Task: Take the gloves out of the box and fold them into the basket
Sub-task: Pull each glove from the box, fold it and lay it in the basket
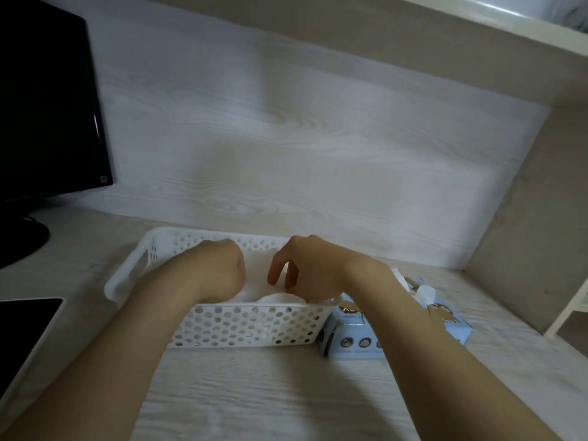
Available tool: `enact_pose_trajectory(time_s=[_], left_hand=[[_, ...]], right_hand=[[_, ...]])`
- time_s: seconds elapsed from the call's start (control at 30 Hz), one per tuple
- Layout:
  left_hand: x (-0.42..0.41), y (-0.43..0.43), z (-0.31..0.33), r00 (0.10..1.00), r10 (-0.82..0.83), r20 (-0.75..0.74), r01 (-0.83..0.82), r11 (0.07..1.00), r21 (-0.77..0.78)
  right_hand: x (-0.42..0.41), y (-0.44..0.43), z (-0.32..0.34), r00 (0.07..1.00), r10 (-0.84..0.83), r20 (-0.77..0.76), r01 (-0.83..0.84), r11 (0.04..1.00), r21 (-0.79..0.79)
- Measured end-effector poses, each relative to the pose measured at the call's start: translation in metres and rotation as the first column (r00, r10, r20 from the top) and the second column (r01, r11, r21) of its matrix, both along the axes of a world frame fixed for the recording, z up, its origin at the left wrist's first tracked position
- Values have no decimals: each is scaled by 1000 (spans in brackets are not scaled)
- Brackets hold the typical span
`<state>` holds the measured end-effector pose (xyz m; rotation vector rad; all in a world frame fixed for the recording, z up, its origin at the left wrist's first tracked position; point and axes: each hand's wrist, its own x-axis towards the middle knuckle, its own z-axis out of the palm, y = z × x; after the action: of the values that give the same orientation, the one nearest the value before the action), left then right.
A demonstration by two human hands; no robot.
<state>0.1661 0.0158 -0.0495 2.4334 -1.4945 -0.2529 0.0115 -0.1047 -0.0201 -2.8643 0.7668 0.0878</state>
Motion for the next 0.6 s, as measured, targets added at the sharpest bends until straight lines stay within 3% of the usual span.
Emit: enact_pose_trajectory(time_s=[0.1, 0.2, 0.33, 0.43, 0.6], left_hand=[[-3, 2, -1, 997, -55, -58, 54, 998, -7], [-10, 5, 5, 997, -41, 59, 51, 983, -175], [-45, 2, 12, 984, -171, 46, 176, 902, -394], [-63, -1, 10, 974, -132, 184, 206, 855, -475], [-96, -7, -5, 929, -134, 346, 317, 770, -553]], right_hand=[[-3, -1, -9, 998, 10, 58, -9, 1000, -14], [-10, -6, -10, 975, 32, 221, -27, 999, -28], [-35, -13, -12, 853, 70, 517, -32, 996, -82], [-59, -20, -18, 789, 8, 614, 2, 1000, -15], [-96, -33, -30, 704, -162, 691, 196, 980, 30]])
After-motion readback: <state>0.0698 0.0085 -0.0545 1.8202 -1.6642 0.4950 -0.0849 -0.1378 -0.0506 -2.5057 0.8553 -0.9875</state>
